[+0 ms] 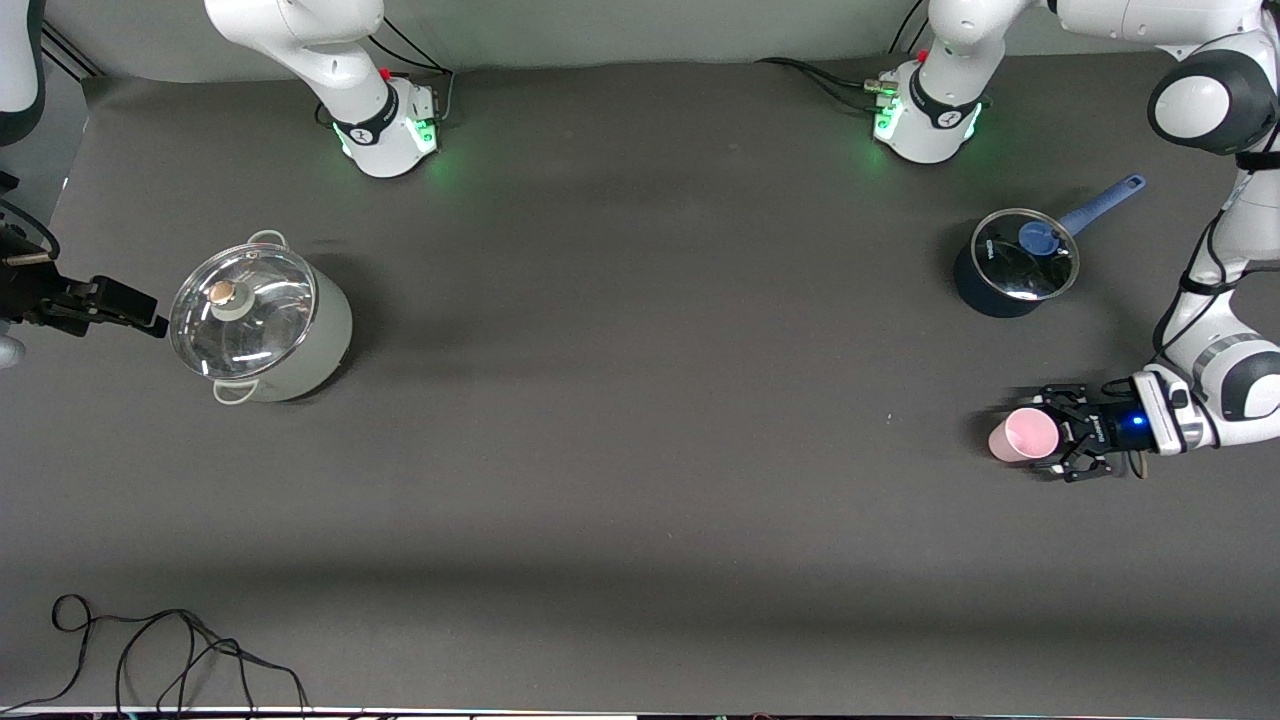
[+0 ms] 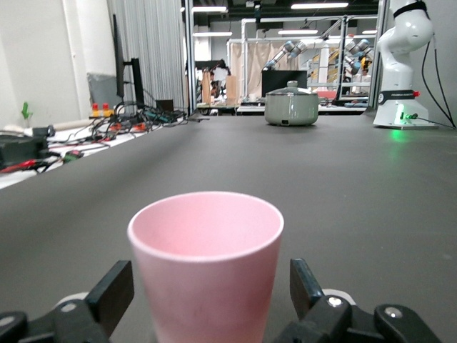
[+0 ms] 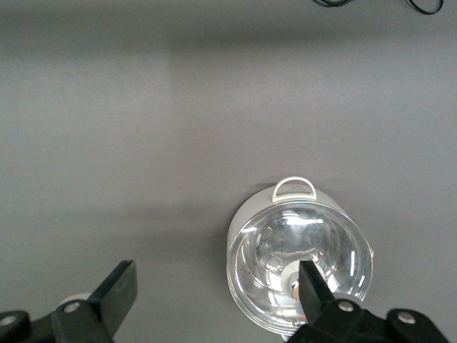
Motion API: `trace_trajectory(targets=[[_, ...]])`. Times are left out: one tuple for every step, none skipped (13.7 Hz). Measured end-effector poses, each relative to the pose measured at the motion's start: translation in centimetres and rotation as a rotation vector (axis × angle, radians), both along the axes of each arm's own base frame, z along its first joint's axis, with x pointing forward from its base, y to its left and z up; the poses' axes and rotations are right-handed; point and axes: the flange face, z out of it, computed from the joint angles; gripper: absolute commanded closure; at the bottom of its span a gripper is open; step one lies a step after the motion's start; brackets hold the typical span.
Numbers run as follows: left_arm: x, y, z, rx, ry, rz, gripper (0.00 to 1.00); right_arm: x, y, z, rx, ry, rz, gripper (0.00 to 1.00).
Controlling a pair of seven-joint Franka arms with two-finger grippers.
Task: Transfer pink cup from left to right arm
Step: 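Lift the pink cup with the left gripper toward the table middle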
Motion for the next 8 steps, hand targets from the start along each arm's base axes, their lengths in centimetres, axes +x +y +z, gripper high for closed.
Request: trace_trajectory(targets=[[0.1,-0.8,-0.2,-0.014,-0.006,-0.002,0.01,0.0,0.0,0.0,0.000,0.000,0.000,0.00],[0.2,-1.4,-0.4,-0.025,-0.008,-0.003,0.01,0.0,0.0,0.0,0.000,0.000,-0.001,0.00],[0.2,-1.8,-0.7,-0.030,-0.007,-0.004,0.01,0.0,-0.1,0.0,0.000,0.000,-0.001,0.00],[0.3,-2.2,-0.9,-0.035,-0.006,-0.004,0.02,0.0,-0.1,0.0,0.000,0.000,-0.001,0.00],[0.4,-2.4,-0.9,-0.041,-0.006,-0.001,0.03,0.0,-0.1,0.0,0.000,0.000,-0.001,0.00],[0.4,-2.5,-1.0,-0.047,-0.006,0.003,0.10,0.0,-0.1,0.0,0.000,0.000,-0.001,0.00],[0.4,-2.6,-1.1,-0.052,-0.005,0.007,0.32,0.0,0.0,0.0,0.000,0.000,-0.001,0.00],[0.4,-2.6,-1.2,-0.055,-0.005,0.009,0.74,0.0,0.0,0.0,0.000,0.000,-0.001,0.00]])
